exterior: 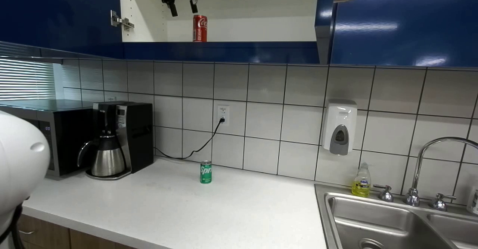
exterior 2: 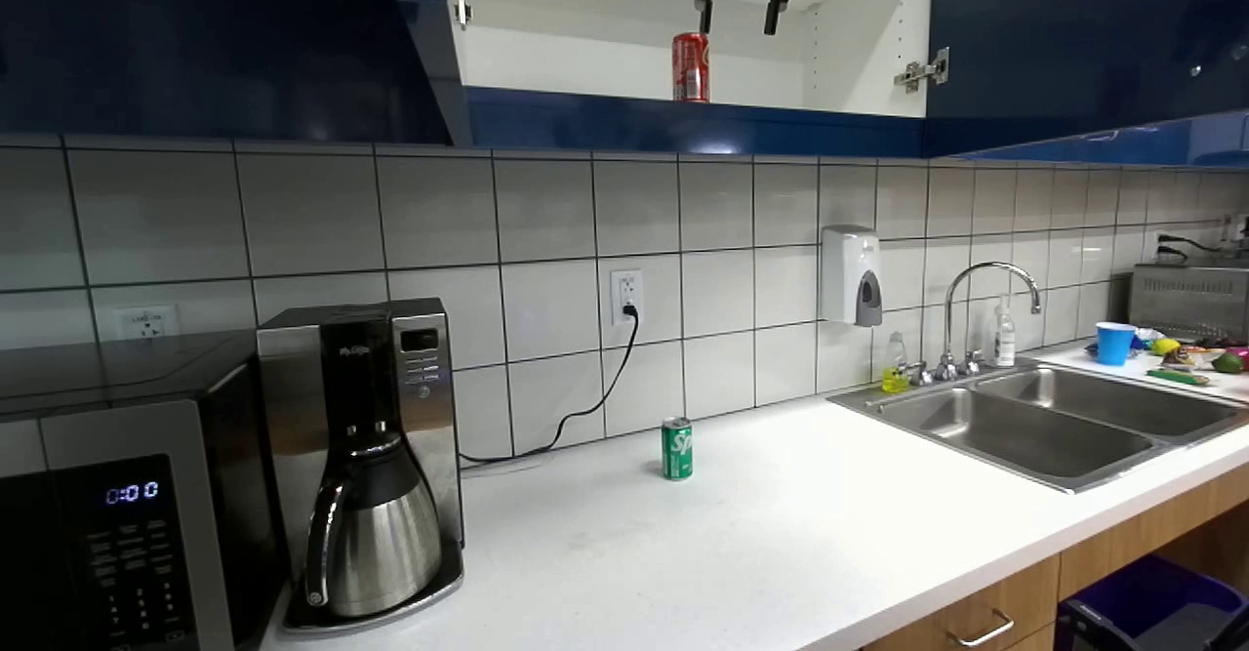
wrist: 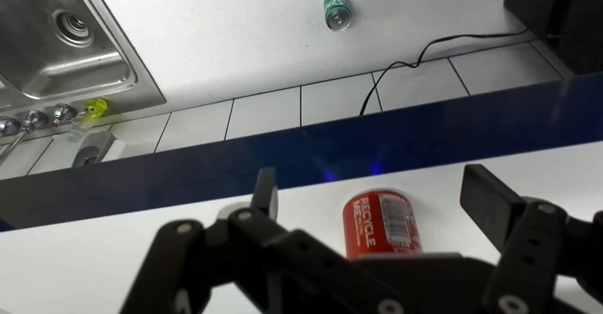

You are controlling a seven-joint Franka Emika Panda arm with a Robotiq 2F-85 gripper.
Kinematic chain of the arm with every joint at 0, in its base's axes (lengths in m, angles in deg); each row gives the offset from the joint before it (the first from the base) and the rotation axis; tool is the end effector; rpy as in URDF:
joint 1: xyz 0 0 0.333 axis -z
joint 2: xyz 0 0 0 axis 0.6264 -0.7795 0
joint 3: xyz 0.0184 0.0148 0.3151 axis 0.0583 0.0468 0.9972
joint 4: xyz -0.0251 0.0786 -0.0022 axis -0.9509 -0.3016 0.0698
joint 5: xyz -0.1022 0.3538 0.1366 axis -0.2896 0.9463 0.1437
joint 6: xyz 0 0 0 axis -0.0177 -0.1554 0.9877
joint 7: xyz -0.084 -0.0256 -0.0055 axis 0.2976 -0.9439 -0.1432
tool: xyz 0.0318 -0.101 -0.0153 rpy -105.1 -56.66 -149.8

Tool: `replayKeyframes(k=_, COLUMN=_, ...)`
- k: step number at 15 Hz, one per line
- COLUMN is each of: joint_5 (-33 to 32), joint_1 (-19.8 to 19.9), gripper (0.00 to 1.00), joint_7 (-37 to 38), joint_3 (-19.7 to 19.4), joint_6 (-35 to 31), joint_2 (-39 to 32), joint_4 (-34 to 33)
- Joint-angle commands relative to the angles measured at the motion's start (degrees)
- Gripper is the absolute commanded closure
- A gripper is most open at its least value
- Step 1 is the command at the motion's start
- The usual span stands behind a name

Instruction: Put the red can in the cabinet

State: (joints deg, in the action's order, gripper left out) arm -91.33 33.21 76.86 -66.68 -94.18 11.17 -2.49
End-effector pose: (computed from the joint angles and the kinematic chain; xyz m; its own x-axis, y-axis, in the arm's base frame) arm 0.4992 0.0542 0.7977 0.8999 -0.1346 0.4148 -0.1664 -0.9852 0.0412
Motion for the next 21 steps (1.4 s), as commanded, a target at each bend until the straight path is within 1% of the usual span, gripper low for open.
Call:
replayKeyframes(k=1, joint_5=0.57, joint_1=0.13, gripper=0.00, joint_7=-1.75, joint_3=-0.82, joint_6=-5.37, joint_2=8.38, joint_4=14.36)
replayKeyframes(k=3, joint_5=0.40, joint_1=-0.02, gripper=0.00, joint_7=-1.87, joint_3=-1.14, joint_6=-7.93, joint_2=11.33, joint_4=20.82)
replayKeyframes(k=4, joint_5=0.97, joint_1=1.56, gripper=0.00, joint_7=-2.28, joint_3=0.00, joint_6=-8.88, joint_2=12.54, joint_4=23.83)
replayKeyframes(k=7, joint_5=0.55, joint_1=1.84, gripper=0.00, joint_7=-2.46, joint_3=0.22, joint_6=-11.56, joint_2=15.73, joint_4=32.31)
replayKeyframes(k=12, joint_5=0.62, joint_1=2.08, gripper=0.00, joint_7=-3.01, joint_3=0.16, joint_6=-13.92, joint_2=18.48, joint_4=41.86)
replayKeyframes(k=17, joint_5=-0.11, joint_1=2.28, gripper=0.00, joint_7=-3.04, joint_3=0.53, joint_6=-16.55, joint_2=18.76, joint_4=46.82)
replayKeyframes(k=18, joint_5=0.66, joint_1=2.34, gripper=0.00, joint_7=-1.77, joint_3=0.90, joint_6=-14.61, joint_2=16.95, joint_4=44.19)
replayKeyframes(k=21, joint_5=0.66, joint_1=2.34, gripper=0.00, joint_7=-1.82, joint_3=0.90, joint_6=-15.71, joint_2=17.04, joint_4=45.62)
